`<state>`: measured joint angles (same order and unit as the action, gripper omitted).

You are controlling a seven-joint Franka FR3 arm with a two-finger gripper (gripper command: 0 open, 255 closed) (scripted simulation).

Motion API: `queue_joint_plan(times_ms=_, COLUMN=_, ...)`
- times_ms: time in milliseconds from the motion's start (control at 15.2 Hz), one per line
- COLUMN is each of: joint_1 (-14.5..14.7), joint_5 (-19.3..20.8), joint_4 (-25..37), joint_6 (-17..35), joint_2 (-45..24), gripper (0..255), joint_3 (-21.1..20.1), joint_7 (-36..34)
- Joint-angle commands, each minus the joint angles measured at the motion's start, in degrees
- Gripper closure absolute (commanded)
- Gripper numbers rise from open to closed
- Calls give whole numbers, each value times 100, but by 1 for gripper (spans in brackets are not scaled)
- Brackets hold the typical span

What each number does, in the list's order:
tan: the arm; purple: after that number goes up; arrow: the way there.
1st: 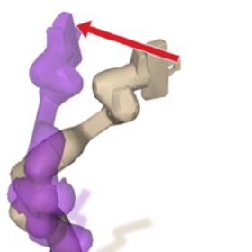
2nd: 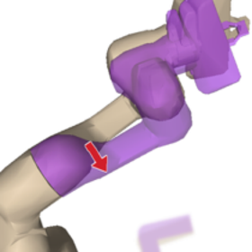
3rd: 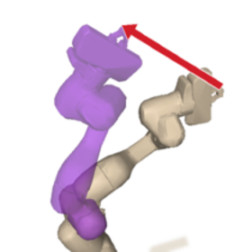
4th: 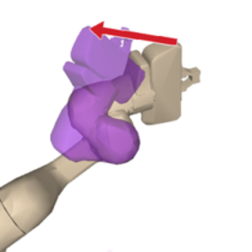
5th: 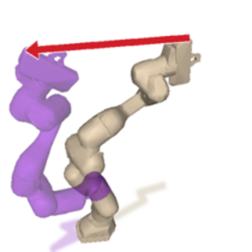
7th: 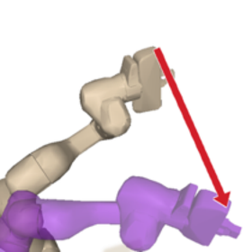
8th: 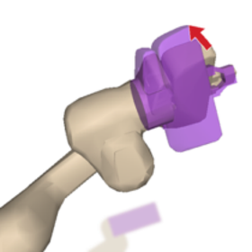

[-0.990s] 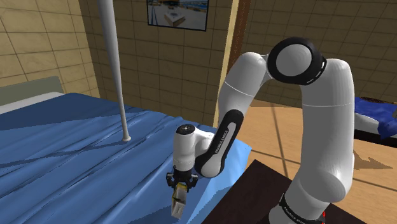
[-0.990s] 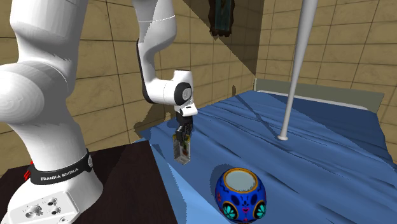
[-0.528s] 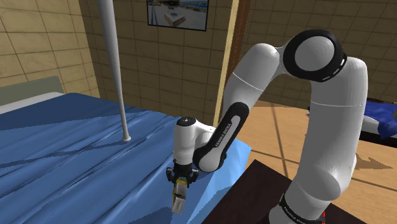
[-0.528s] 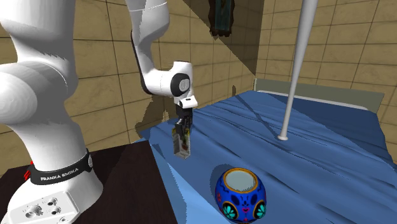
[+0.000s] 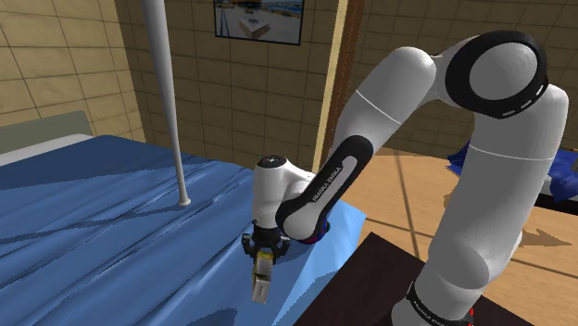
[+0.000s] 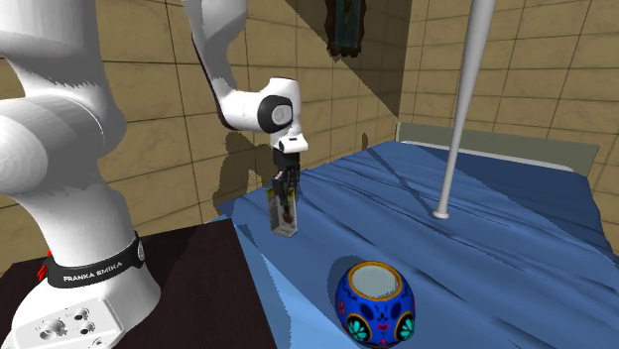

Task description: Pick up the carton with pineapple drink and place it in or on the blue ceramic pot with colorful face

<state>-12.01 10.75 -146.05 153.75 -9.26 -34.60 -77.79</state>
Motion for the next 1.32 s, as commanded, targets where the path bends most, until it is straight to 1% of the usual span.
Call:
queue_joint_plan(times_ms=0, joint_1=-83, joint_5=-272, joint_4=-9, joint_6=-145, joint_2=195, gripper=255, joint_3=-118, joint_7=203)
queue_joint_plan(times_ms=264, joint_1=-161, joint_5=-779, joint_4=-1, joint_6=-457, joint_2=587, gripper=255, joint_3=-274, joint_7=563)
queue_joint_plan(times_ms=594, joint_1=-162, joint_5=-1307, joint_4=51, joint_6=-880, joint_2=1057, gripper=255, joint_3=-335, joint_7=941)
queue_joint_plan(times_ms=924, joint_1=-111, joint_5=-1692, joint_4=145, joint_6=-1326, joint_2=1482, gripper=255, joint_3=-302, joint_7=1221)
queue_joint_plan(times_ms=1254, joint_1=-51, joint_5=-1954, joint_4=274, joint_6=-1779, joint_2=1857, gripper=255, joint_3=-225, joint_7=1417)
